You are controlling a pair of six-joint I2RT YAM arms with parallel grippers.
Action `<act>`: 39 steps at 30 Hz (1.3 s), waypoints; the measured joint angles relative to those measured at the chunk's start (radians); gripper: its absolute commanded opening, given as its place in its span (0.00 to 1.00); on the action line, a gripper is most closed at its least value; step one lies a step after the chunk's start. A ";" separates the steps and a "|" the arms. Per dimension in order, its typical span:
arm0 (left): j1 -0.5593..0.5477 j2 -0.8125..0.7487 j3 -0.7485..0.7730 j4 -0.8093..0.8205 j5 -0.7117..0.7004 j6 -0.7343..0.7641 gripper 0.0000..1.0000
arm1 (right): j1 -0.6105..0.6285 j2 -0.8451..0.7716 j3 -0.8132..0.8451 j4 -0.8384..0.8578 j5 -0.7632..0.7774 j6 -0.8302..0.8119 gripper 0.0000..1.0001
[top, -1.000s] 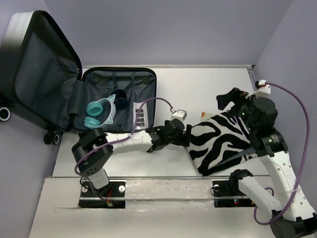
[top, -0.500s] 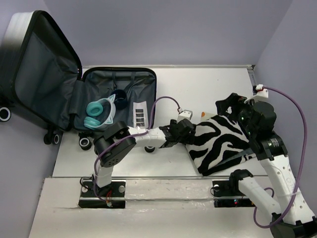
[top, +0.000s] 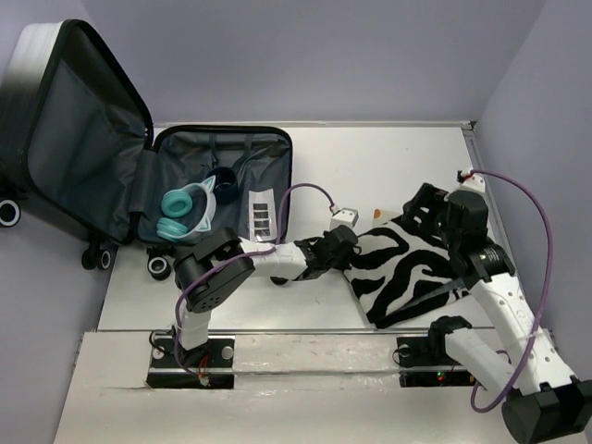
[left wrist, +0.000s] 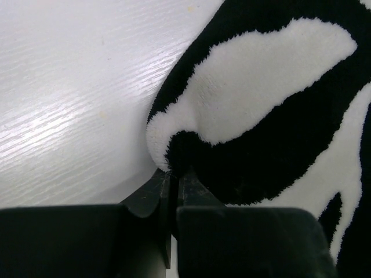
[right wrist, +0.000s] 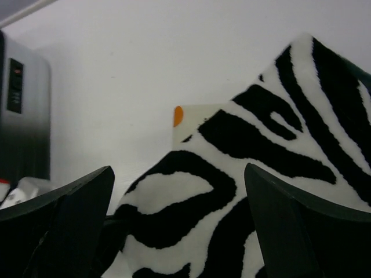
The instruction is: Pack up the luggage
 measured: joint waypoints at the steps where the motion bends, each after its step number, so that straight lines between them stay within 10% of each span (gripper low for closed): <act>1: 0.000 -0.007 -0.007 0.001 -0.003 -0.001 0.06 | -0.006 0.012 -0.016 -0.001 0.024 0.006 1.00; 28: 0.071 -0.147 -0.119 0.051 -0.108 0.017 0.06 | -0.764 0.381 -0.195 0.065 -0.143 0.123 1.00; 39: 0.077 -0.163 -0.124 0.090 -0.097 0.027 0.06 | -0.786 0.527 -0.187 0.127 -0.338 0.084 1.00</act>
